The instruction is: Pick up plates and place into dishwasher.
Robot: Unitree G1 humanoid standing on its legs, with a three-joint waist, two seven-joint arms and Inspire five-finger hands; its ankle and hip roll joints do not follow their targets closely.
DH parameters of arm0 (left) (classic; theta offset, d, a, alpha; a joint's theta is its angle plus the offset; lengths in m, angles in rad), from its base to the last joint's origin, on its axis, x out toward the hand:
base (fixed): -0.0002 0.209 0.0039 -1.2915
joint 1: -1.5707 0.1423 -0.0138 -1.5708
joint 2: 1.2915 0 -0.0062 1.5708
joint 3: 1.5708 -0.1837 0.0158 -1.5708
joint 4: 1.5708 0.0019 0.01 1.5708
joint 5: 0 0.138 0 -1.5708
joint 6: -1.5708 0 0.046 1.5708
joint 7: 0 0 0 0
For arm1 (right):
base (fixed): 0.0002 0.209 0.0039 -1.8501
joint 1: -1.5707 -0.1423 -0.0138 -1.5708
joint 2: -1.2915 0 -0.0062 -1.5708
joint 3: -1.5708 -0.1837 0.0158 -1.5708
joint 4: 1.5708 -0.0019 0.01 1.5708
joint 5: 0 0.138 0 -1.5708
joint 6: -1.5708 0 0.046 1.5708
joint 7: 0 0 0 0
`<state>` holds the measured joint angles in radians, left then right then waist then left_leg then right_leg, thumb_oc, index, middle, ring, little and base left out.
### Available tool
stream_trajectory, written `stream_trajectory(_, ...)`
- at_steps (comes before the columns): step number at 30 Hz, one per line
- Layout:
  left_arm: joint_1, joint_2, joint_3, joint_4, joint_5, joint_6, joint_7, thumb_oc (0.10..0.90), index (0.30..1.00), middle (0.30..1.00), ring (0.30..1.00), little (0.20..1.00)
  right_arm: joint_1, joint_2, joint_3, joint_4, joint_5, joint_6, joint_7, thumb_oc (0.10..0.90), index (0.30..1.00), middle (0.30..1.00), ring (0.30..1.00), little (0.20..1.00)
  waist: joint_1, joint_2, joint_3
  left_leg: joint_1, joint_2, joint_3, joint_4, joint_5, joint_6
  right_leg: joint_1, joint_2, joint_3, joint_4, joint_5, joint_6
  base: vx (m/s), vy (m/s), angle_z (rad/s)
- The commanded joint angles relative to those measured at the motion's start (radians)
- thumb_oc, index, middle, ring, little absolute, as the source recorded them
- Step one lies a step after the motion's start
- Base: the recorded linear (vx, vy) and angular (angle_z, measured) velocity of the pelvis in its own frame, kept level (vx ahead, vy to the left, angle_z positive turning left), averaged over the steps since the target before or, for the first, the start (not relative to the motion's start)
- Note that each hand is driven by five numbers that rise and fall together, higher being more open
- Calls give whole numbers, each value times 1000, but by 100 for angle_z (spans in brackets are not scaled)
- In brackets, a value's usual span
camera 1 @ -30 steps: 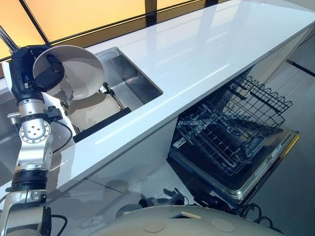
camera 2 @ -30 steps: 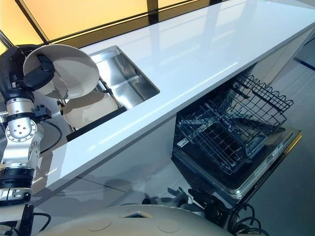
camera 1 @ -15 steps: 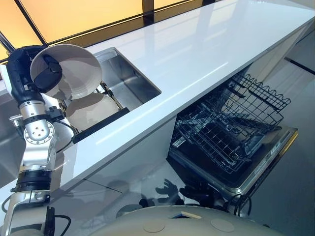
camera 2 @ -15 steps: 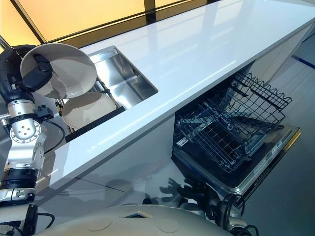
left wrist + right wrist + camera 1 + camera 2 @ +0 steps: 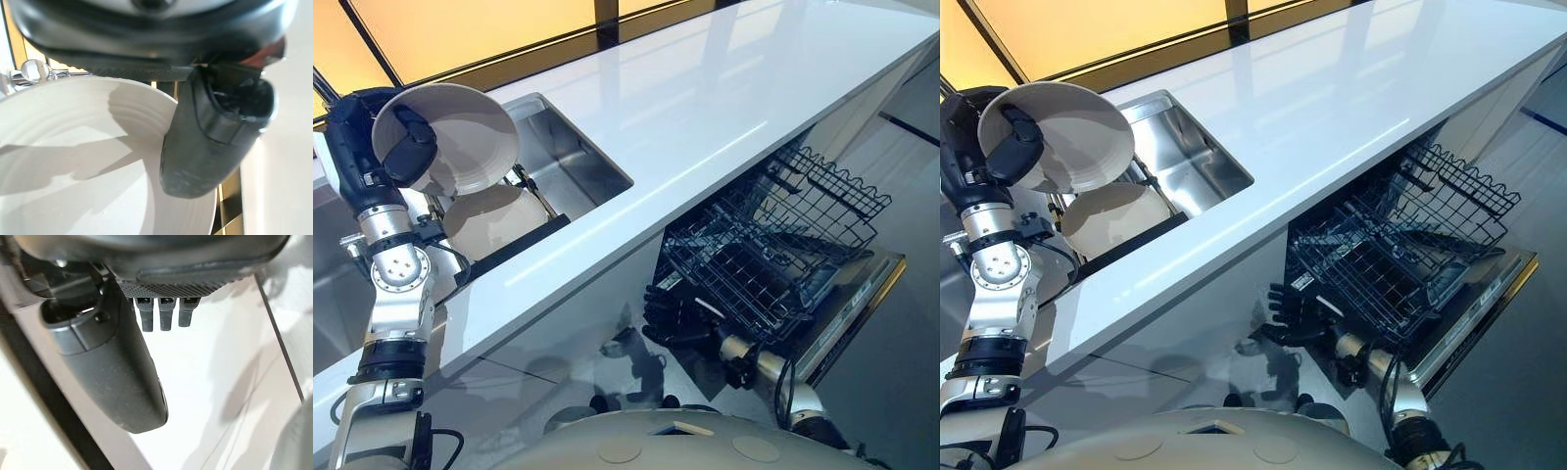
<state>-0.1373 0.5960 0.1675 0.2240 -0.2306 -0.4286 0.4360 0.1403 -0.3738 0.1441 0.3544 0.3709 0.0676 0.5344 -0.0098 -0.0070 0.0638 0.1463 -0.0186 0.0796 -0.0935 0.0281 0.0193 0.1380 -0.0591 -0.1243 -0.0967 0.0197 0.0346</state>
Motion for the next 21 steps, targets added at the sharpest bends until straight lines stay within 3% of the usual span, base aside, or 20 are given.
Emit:
stream_trajectory(1, -88, 38, 79, 20, 77, -146, 43, 100, 300, 300, 300, 200, -143, -52, -149, -141, -11, -204, -166, 800, 900, 900, 900, 900, -25, 42, -33, 14, -8, 18, 8, -100, -9, -28, 38, -55, 108, -139, 20, -1, 15, -5)
stream_trajectory(4, -62, 25, 107, -4, 94, -148, 55, 100, 300, 300, 300, 200, -153, -56, -224, -193, -108, -289, -327, 800, 900, 900, 900, 900, -31, 47, -31, 14, -7, 24, 9, -102, -5, -32, 38, -46, 111, -139, 22, -2, 20, -5)
stream_trajectory(6, -39, 15, 130, -31, 106, -137, 64, 100, 300, 300, 300, 200, -143, -62, -280, -230, -269, -371, -488, 800, 900, 900, 900, 900, -38, 52, -31, 16, -7, 30, 10, -104, -2, -34, 40, -36, 112, -138, 23, 3, 10, -2)
stream_trajectory(8, -30, 13, 139, -47, 111, -123, 75, 100, 300, 300, 300, 200, -137, -85, -314, -262, -406, -404, -620, 800, 900, 900, 900, 900, -45, 55, -31, 17, -8, 32, 9, -106, 1, -34, 43, -27, 110, -137, 23, 8, 16, -4)
stream_trajectory(11, -24, 10, 145, -65, 118, -103, 89, 100, 300, 300, 300, 200, -138, -108, -353, -305, -508, -414, -759, 800, 900, 900, 900, 900, -52, 59, -27, 20, -8, 35, 10, -108, 3, -35, 46, -18, 112, -137, 22, 3, 13, -4)
stream_trajectory(16, -21, 7, 146, -71, 112, -95, 105, 100, 300, 300, 300, 200, -160, -137, -416, -364, -541, -460, -931, 800, 900, 900, 900, 900, -57, 65, -22, 24, -10, 40, 13, -112, 5, -35, 51, -8, 115, -136, 22, 0, 10, -4)
stream_trajectory(21, -34, -6, 135, -75, 116, -96, 103, 100, 300, 300, 300, 200, -190, -156, -438, -423, -489, -539, -949, 800, 900, 900, 900, 900, -57, 68, -22, 24, -11, 39, 16, -113, 4, -37, 53, -4, 119, -138, 22, -5, 8, -5)
